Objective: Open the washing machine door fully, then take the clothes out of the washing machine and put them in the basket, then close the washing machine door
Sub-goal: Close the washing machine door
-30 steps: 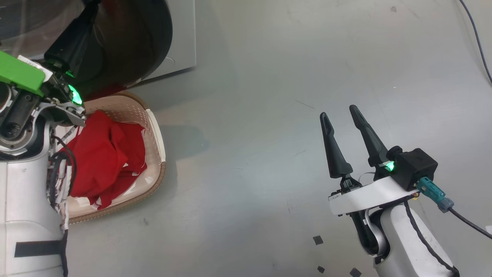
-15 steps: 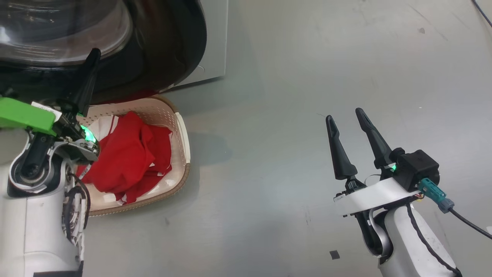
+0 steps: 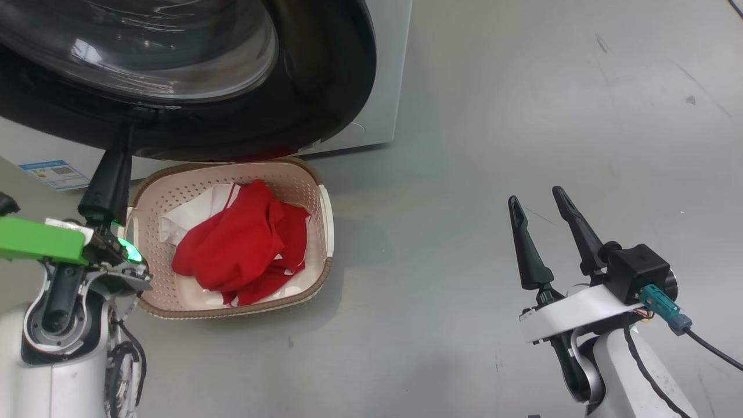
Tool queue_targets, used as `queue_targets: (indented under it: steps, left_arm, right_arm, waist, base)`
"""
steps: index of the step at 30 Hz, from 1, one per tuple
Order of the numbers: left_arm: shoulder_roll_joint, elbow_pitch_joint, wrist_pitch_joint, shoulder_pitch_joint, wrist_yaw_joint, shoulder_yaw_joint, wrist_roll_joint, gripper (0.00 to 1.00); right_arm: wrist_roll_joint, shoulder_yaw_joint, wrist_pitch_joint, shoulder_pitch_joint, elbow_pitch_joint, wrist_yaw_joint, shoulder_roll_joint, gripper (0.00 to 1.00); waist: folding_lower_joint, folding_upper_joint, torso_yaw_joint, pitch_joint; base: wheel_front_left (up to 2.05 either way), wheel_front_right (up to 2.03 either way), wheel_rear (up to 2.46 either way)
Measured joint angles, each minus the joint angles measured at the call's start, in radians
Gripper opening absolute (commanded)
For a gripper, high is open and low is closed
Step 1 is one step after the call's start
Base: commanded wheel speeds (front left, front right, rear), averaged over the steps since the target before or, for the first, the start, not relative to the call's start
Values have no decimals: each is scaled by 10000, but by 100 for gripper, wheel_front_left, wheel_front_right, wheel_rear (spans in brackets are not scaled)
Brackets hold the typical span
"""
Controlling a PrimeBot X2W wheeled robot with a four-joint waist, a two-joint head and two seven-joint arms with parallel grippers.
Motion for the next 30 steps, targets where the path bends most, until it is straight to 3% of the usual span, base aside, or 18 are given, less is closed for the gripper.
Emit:
queue_targets:
  steps: [9,10,12,13,15,17,24,30]
  left_arm:
    - [-77,-759,-470,1447,0,-355,63,0]
    - [-79,-840,-556,1570,0,-395,69,6]
    - [-81,-947,-742,1799,0,-430,71,44]
    - [-79,-1014,-838,1914,0,-443,77,74]
    - [-79,-1156,-991,2142,0,-525,138,100]
    - [-79,-1239,-1193,2333,0,-640,288,100]
    - [-52,-1540,-1998,2968,-2,-1258,2610,100]
    - [497,-1697,-3007,3028,-2,-1676,4828,100]
  right_arm:
    - [-65,-244,0,369,54,-59,-46,100]
    - [-77,-261,0,386,54,-81,-52,100]
    - [-88,-309,0,485,73,-81,-63,100]
    - [-88,-330,0,554,98,-84,-69,100]
    - [-88,-385,0,682,121,-92,-71,100]
    - [-88,-422,0,771,142,-94,-69,100]
    - [-132,-324,0,846,153,-90,-48,100]
    - [-165,-341,0,886,159,-84,-29,100]
  waist:
    - [0,0,661,-518]
    - [0,0,729,-565]
    - [0,0,857,-663]
    - [0,0,915,-715]
    - [0,0,1032,-815]
    - [0,0,1148,-910]
    - [0,0,1437,-1210]
    - [0,0,1468,-1332]
  base:
    - [0,0,0]
    - [0,0,0]
    - [0,0,0]
    - [0,0,0]
    - [0,0,0]
    - [0,0,0]
    - [0,0,0]
    - [0,0,0]
